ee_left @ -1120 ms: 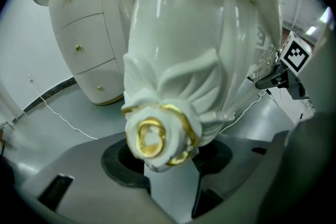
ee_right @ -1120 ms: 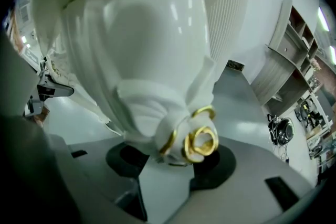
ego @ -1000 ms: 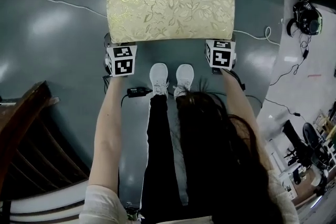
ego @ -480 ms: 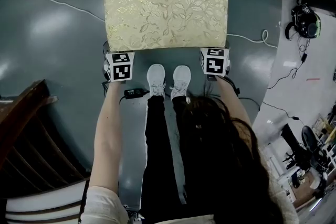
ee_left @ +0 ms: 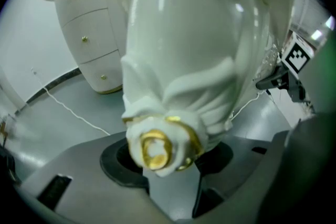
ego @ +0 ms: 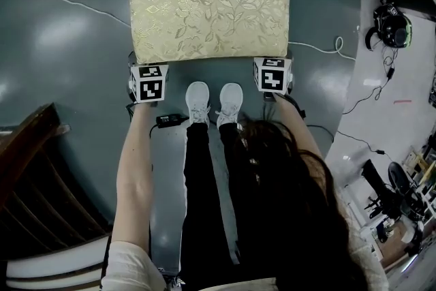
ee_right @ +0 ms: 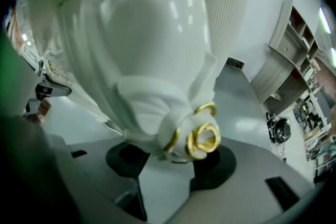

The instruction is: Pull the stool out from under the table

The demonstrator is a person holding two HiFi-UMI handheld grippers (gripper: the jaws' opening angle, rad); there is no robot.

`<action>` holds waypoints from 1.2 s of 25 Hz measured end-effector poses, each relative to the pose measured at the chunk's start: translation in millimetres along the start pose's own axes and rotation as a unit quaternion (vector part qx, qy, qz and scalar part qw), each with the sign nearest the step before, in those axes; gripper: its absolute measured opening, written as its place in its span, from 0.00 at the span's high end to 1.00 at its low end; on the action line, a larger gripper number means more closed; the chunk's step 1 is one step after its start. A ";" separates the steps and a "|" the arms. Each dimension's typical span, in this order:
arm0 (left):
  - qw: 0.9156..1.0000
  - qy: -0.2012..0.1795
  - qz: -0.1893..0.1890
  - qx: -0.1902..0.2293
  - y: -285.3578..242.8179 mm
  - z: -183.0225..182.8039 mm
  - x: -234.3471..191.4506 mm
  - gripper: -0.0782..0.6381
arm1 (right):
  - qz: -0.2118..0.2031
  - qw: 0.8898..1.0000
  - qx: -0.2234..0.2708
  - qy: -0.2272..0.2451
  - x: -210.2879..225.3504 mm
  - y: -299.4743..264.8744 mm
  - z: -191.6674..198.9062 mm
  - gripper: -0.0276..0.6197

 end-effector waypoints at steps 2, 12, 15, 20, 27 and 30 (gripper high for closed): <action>0.998 0.054 -0.007 0.005 2.0 3.2 -1.0 0.54 | 0.006 1.000 -0.010 0.015 -3.9 -0.8 4.1 0.59; 0.998 0.062 0.000 -0.002 31.3 1.1 -1.6 0.49 | 0.007 0.999 -0.029 -0.040 -2.9 31.2 9.8 0.54; 0.999 0.046 0.005 -0.015 45.2 -7.9 -5.5 0.49 | 0.006 0.999 -0.028 -0.030 1.1 48.6 3.0 0.54; 0.998 0.030 0.010 -0.046 82.7 -26.2 -7.5 0.49 | 0.018 0.998 -0.041 -0.048 9.1 91.2 -15.4 0.54; 0.998 0.052 0.006 -0.042 144.2 -78.1 -0.4 0.49 | 0.033 0.995 -0.025 -0.095 19.8 160.6 -66.3 0.54; 0.997 0.078 -0.003 -0.023 179.0 -113.8 4.8 0.49 | 0.026 0.997 -0.023 -0.076 23.6 202.5 -95.3 0.54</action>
Point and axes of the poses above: the fingertips, and each gripper's own axes: y backward along the fingers, x to its right, z out of its underside, the point moved 8 cm from there along y, backward along the fingers, and after that the axes turned 6 degrees about x, right-handed, at the moved point
